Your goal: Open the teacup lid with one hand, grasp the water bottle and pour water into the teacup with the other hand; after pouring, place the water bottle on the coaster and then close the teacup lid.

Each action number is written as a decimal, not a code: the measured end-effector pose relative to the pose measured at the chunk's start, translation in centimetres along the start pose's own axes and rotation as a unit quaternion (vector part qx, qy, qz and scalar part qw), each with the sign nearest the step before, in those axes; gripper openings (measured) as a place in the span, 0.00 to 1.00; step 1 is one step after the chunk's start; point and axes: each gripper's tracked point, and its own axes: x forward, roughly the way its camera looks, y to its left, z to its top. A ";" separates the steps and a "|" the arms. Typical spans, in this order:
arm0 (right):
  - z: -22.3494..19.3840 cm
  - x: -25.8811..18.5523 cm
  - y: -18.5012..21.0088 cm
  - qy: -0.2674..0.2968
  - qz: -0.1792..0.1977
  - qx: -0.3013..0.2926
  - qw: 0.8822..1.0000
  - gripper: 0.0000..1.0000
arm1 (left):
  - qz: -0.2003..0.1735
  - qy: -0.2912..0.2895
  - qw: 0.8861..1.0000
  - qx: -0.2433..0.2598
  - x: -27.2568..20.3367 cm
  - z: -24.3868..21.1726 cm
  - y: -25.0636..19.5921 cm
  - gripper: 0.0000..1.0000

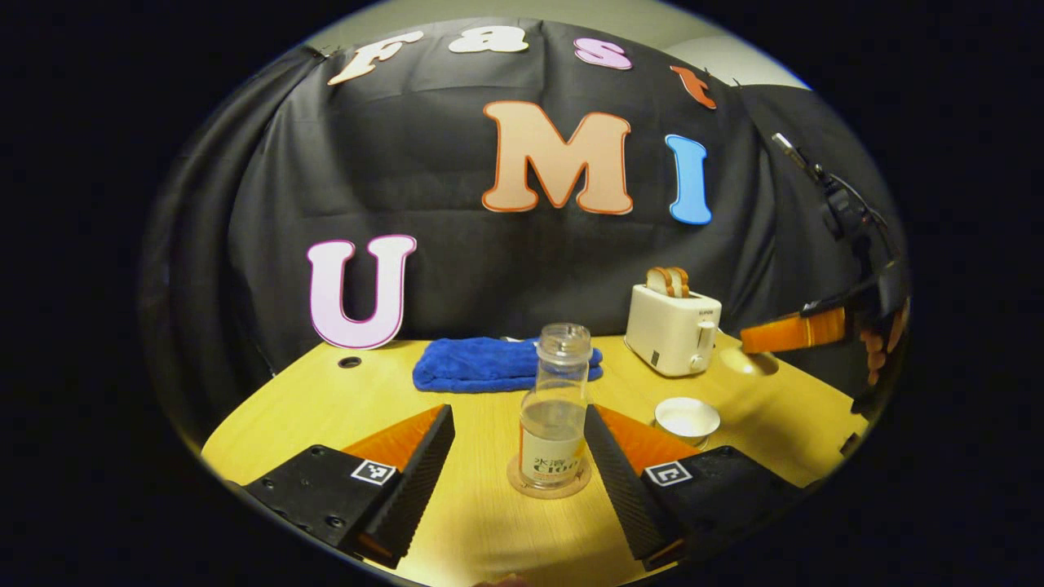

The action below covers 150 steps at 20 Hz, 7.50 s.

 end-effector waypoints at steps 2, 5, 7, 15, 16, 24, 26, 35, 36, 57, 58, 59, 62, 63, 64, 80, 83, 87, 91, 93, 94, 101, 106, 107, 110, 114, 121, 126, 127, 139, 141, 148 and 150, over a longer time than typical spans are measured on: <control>0.0 -0.5 -0.7 0.001 -0.012 0.001 1.000 0.25 | -0.013 0.012 1.000 0.012 0.7 -1.6 -0.4 0.94; -0.3 -1.2 -1.1 0.007 -0.021 -0.004 1.000 0.22 | -0.031 0.026 0.999 0.023 1.8 -3.4 -0.9 0.95; -0.6 -1.7 -1.3 0.009 -0.028 -0.013 0.999 0.22 | -0.040 0.027 0.998 0.028 2.4 -4.0 -1.1 0.95; -1.6 -3.2 -1.8 0.023 -0.055 -0.022 0.998 0.22 | -0.077 0.044 0.994 0.057 5.1 -6.3 -2.1 0.95; -1.4 -3.3 -1.8 0.020 -0.058 -0.024 0.998 0.25 | -0.079 0.047 0.994 0.060 5.4 -6.3 -2.1 0.95; -1.6 -3.5 -2.2 0.019 -0.060 -0.004 0.998 0.23 | -0.091 0.068 0.989 0.093 6.4 -7.1 -2.2 0.86; -1.6 -3.4 -2.4 0.019 -0.059 0.008 0.998 0.25 | -0.091 0.070 0.988 0.101 6.4 -7.0 -2.3 0.77; -1.8 -3.6 -3.8 0.011 -0.048 0.028 0.998 0.22 | -0.073 0.087 0.977 0.182 6.4 -6.1 -2.1 0.70; -1.8 -3.6 -4.0 0.010 -0.047 0.032 0.998 0.22 | -0.070 0.088 0.974 0.195 6.5 -5.8 -2.0 0.69; -4.8 -5.0 -11.8 -0.003 -0.048 0.074 0.996 0.25 | -0.013 0.143 0.875 0.462 7.2 -4.5 -2.2 0.70; -4.8 -5.0 -12.2 -0.005 -0.049 0.076 0.996 0.25 | -0.015 0.145 0.870 0.471 7.4 -4.6 -2.3 0.69; -4.9 -5.1 -12.5 -0.007 -0.051 0.078 0.996 0.25 | -0.015 0.147 0.864 0.482 7.4 -4.6 -2.3 0.69; -5.1 -5.2 -13.3 -0.007 -0.051 0.081 0.995 0.25 | -0.020 0.154 0.844 0.514 7.8 -4.8 -2.3 0.70; -5.3 -5.3 -13.5 -0.007 -0.051 0.082 0.995 0.25 | -0.023 0.157 0.837 0.523 7.8 -4.9 -2.4 0.69; -5.4 -5.4 -13.7 -0.007 -0.051 0.082 0.995 0.25 | -0.024 0.159 0.831 0.532 8.0 -5.0 -2.3 0.69; -7.3 -5.0 -13.9 -0.002 -0.027 0.093 0.995 0.25 | -0.053 0.247 0.689 0.680 9.1 -6.5 -1.5 0.69; -7.6 -4.9 -13.9 -0.001 -0.024 0.094 0.995 0.25 | -0.055 0.259 0.660 0.703 9.3 -6.2 -1.3 0.69; -8.0 -4.8 -13.7 0.001 -0.018 0.095 0.995 0.25 | -0.060 0.279 0.629 0.723 9.3 -5.8 -1.2 0.69; -8.5 -4.6 -13.6 0.005 -0.012 0.099 0.995 0.25 | -0.065 0.286 0.599 0.745 9.2 -4.8 -1.6 0.70; -8.7 -4.7 -13.6 0.006 -0.011 0.101 0.995 0.25 | -0.065 0.287 0.585 0.756 9.4 -4.2 -1.6 0.69; -8.7 -4.7 -13.6 0.006 -0.011 0.102 0.995 0.25 | -0.065 0.287 0.578 0.761 9.5 -4.0 -1.6 0.69; -9.3 -4.8 -13.5 0.009 -0.006 0.112 0.994 0.25 | -0.066 0.295 0.535 0.789 9.3 -2.9 -1.5 0.69; -9.7 -5.1 -13.4 0.008 -0.003 0.113 0.994 0.25 | -0.064 0.302 0.506 0.805 9.1 -1.9 -1.5 0.69; -9.8 -5.1 -13.3 0.009 -0.002 0.114 0.993 0.25 | -0.063 0.303 0.500 0.809 9.1 -1.6 -1.5 0.70; -9.9 -4.8 -13.6 0.008 -0.003 0.116 0.993 0.25 | -0.059 0.302 0.486 0.818 9.1 -0.8 -1.6 0.70; -10.1 -5.0 -13.9 0.010 -0.003 0.120 0.993 0.22 | -0.054 0.308 0.465 0.829 9.1 0.1 -1.7 0.70; -10.3 -4.7 -13.3 0.012 0.006 0.115 0.993 0.25 | -0.049 0.321 0.430 0.842 8.9 1.1 -1.6 0.69; -10.4 -4.5 -13.2 0.011 0.009 0.122 0.992 0.25 | -0.046 0.318 0.403 0.857 9.1 2.1 -2.1 0.69; -10.4 -4.4 -13.1 0.011 0.009 0.124 0.992 0.25 | -0.045 0.320 0.397 0.859 9.0 2.3 -2.2 0.70; -10.3 -4.3 -12.1 0.008 0.022 0.134 0.991 0.25 | -0.057 0.315 0.458 0.830 8.6 1.7 -3.6 0.69; -10.3 -4.5 -12.0 0.011 0.023 0.129 0.991 0.25 | -0.061 0.322 0.489 0.809 8.1 0.6 -3.1 0.69; -8.9 -4.7 -11.1 0.020 0.026 0.100 0.994 0.28 | -0.081 0.312 0.640 0.697 7.2 -3.6 -2.7 0.68; -8.2 -4.4 -10.5 0.019 0.027 0.091 0.995 0.25 | -0.074 0.302 0.677 0.667 7.3 -4.4 -2.3 0.69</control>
